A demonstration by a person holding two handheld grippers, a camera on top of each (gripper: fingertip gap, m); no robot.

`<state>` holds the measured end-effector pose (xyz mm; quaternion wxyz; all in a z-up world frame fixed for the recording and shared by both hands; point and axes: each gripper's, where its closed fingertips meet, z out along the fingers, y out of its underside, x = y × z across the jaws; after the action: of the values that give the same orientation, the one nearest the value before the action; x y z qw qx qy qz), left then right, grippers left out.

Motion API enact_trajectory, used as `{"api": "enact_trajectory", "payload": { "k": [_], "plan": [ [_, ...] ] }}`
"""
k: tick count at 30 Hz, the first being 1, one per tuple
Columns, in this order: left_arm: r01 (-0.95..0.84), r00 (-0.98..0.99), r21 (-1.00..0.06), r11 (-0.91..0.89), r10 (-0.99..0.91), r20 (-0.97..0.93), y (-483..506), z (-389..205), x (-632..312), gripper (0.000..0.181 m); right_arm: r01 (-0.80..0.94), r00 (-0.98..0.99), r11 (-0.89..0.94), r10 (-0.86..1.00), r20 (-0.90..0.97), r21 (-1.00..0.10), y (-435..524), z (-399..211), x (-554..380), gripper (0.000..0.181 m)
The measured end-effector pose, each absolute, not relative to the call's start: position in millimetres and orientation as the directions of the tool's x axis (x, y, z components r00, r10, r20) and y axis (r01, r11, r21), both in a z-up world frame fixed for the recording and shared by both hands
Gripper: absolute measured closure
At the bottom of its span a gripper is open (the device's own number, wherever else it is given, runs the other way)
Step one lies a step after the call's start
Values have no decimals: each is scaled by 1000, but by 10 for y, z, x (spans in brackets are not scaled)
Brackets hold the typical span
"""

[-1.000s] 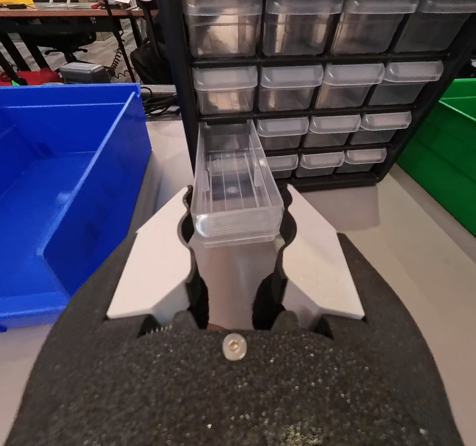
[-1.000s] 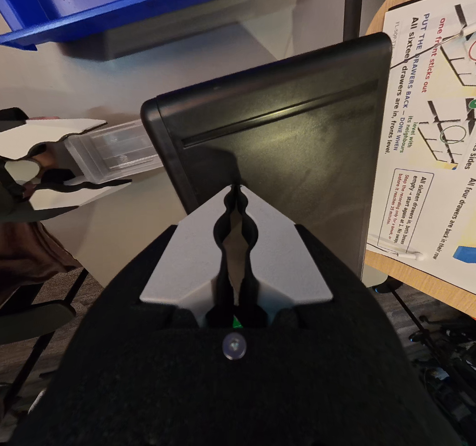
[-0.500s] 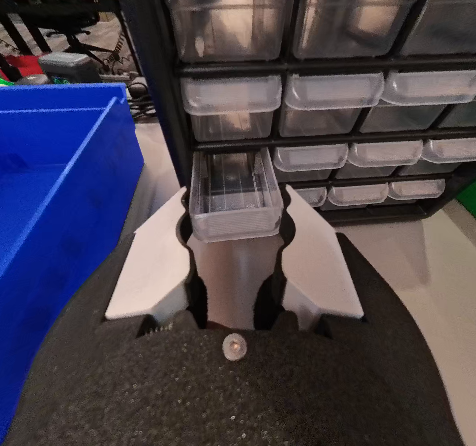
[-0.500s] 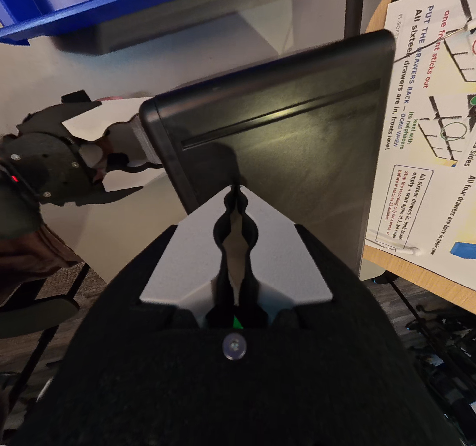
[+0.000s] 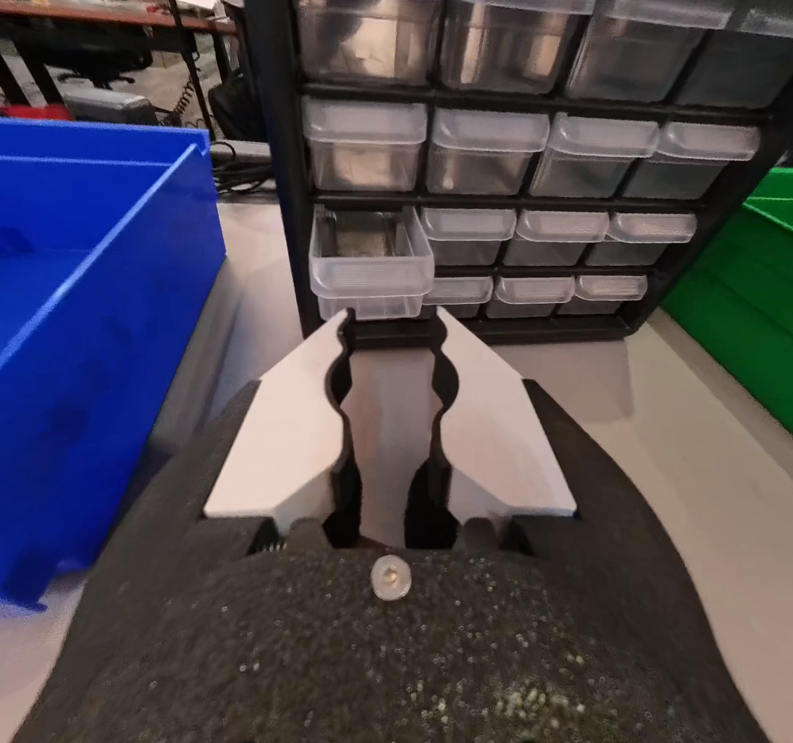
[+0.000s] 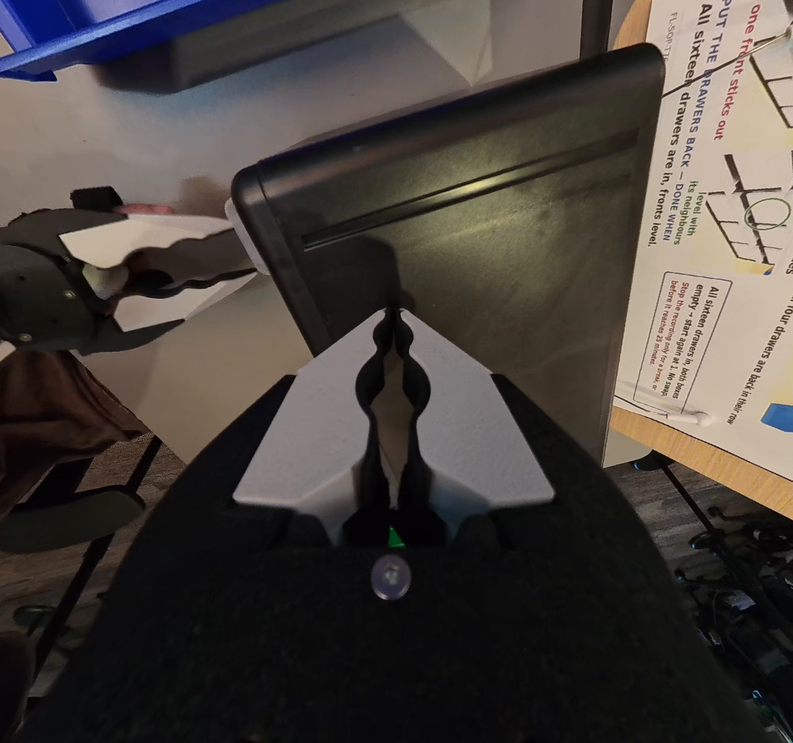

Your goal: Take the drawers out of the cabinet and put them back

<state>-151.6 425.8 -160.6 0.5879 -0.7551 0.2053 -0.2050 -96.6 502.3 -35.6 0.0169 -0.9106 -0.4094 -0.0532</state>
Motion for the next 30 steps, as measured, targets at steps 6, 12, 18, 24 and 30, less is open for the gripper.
{"api": "enact_trajectory", "payload": {
  "k": [6,12,18,24,30],
  "plan": [
    [-52,842,-958,-282,-529,110,4513,-1675,-1401,160,743,663,-669,740,114,18,5021,-356,-965,181],
    [-73,840,-952,-297,-533,102,4739,-1669,-1276,161,739,667,-673,738,108,36,5020,-357,-962,181],
    [-76,833,-951,-298,-543,103,4824,-1686,-1227,160,730,678,-683,728,100,29,5020,-357,-960,181],
    [-129,771,-947,-293,-631,90,4435,-1547,-1324,144,790,608,-612,776,167,-34,5024,-345,-931,181],
    [-260,619,-963,-71,-777,-110,3800,-902,-1764,140,583,749,-382,594,293,-717,4697,555,-1184,181]
  ]
}}
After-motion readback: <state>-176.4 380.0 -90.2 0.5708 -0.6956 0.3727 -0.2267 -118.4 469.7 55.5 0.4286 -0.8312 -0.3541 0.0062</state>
